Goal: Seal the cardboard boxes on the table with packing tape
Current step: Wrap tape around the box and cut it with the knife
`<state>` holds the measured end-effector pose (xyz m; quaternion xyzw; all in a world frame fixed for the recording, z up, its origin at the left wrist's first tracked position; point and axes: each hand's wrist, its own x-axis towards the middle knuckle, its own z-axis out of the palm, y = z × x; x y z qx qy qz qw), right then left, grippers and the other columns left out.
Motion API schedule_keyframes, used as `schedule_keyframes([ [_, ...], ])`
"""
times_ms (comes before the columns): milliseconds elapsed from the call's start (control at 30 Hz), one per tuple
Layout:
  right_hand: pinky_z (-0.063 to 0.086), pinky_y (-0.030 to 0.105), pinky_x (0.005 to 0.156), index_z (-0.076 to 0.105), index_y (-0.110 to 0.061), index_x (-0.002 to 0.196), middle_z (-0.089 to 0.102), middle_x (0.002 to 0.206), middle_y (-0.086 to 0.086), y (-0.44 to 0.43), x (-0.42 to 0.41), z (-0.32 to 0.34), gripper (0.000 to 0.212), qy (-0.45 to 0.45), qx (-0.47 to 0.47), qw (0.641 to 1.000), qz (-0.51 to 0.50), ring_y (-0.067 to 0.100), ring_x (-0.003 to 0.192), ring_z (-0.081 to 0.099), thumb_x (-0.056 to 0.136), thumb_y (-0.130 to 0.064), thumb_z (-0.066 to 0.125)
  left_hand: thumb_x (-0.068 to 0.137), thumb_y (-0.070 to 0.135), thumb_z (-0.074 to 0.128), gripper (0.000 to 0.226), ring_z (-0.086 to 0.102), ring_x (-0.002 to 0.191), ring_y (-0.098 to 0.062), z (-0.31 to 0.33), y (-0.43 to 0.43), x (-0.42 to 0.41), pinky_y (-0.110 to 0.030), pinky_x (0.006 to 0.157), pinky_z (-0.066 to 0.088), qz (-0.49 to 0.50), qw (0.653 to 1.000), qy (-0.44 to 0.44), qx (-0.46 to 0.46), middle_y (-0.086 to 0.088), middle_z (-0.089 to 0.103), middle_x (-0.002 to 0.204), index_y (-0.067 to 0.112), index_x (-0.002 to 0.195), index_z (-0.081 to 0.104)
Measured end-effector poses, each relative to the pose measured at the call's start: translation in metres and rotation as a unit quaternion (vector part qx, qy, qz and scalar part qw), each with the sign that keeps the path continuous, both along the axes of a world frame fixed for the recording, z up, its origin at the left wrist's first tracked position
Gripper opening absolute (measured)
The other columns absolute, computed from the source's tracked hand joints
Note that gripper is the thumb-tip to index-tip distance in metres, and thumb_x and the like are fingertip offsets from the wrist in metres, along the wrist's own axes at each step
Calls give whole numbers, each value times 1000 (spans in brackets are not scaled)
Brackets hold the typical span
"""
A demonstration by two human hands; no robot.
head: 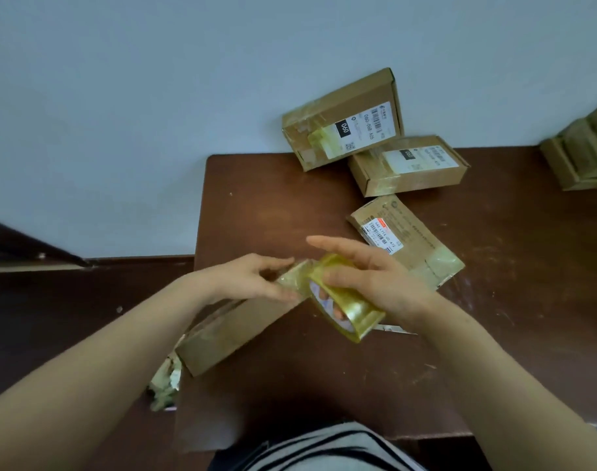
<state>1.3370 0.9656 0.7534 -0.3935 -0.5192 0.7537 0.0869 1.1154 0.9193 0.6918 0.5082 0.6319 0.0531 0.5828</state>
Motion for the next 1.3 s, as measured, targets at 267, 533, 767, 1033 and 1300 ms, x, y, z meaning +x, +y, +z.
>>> schedule_keyframes([
  [267,56,27,54,56,-19,127,69,65,-6,24,-50,20,37,-35,57,996,-58,14,55,63,91,-20,64,77,55,65,85,53,109,-15,5,-15,27,-30,78,44,-43,945,230,229,6,49,119,25,145,23],
  [533,54,24,53,66,-44,104,63,55,-12,-15,-21,17,32,-81,157,982,-61,11,44,58,90,-16,59,87,62,48,84,53,115,-24,-8,-4,17,-36,82,43,-29,911,348,219,2,47,129,32,152,4],
  [767,56,30,60,70,-41,100,68,77,0,-17,0,-11,31,-98,112,987,-66,19,59,68,86,-15,60,77,35,77,71,52,121,-13,-22,4,12,-28,102,41,113,989,-35,87,10,57,129,33,139,43],
  [1033,42,30,103,60,-27,125,61,117,-11,18,-46,-46,33,-112,207,968,-84,11,115,56,92,-28,62,84,62,55,91,29,139,-26,-43,26,1,-44,116,13,-6,937,289,197,-7,35,150,18,152,15],
  [1300,40,23,99,57,-35,128,58,120,-10,35,-64,-48,39,-118,120,985,-41,8,113,52,89,-32,62,51,82,62,148,-26,142,-28,-72,-7,37,-55,111,-15,-77,904,390,156,-12,-30,153,11,143,-29],
])
